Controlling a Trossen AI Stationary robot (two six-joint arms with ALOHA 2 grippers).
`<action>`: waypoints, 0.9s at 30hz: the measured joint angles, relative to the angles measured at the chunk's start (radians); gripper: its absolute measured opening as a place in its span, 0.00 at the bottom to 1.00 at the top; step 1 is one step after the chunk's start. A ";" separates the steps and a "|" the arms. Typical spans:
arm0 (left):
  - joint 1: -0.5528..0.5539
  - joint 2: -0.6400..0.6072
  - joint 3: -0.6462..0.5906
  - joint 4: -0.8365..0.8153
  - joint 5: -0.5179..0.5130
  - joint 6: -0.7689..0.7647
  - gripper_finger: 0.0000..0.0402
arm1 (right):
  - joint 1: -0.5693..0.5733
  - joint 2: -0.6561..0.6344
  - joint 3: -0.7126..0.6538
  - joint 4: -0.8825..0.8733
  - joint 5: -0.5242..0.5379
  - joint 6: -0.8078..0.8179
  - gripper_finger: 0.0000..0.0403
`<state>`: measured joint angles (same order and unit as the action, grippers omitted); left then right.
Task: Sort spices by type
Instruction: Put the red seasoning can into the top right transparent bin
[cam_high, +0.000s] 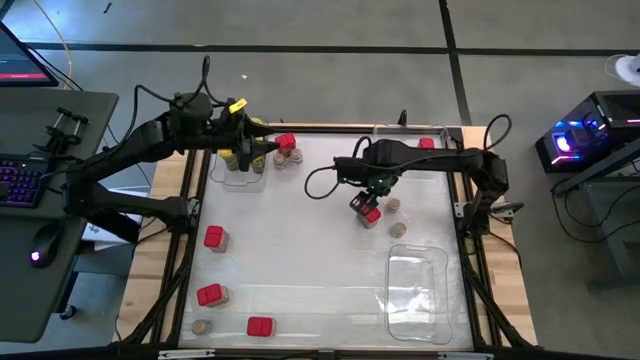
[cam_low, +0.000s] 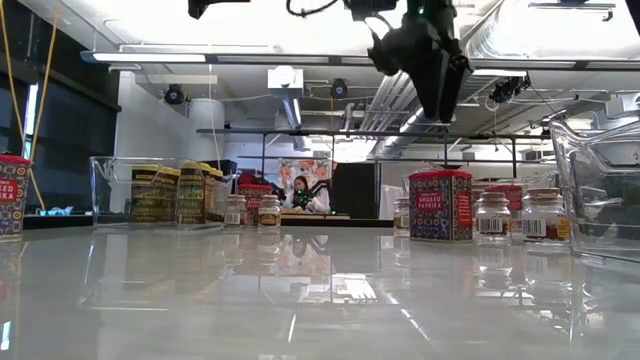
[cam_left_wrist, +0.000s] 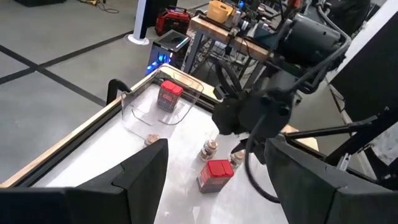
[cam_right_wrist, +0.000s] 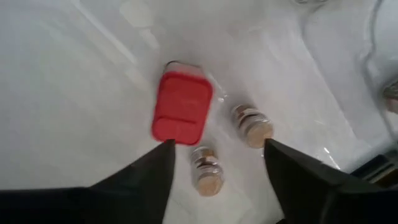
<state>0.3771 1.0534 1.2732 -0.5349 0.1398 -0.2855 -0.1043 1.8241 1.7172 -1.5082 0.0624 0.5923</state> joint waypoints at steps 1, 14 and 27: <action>0.000 0.000 0.000 -0.005 0.002 0.000 0.63 | -0.003 0.003 -0.005 -0.001 0.009 -0.008 0.65; 0.001 0.000 0.000 -0.030 0.005 0.000 0.63 | 0.023 -0.449 -0.491 0.309 -0.156 0.372 0.75; 0.003 0.000 0.000 -0.006 0.004 -0.026 0.63 | 0.005 -0.098 -0.360 0.423 -0.063 0.259 0.75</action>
<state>0.3801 1.0534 1.2732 -0.5407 0.1440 -0.3119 -0.0988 1.7258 1.3569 -1.0849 -0.0006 0.8518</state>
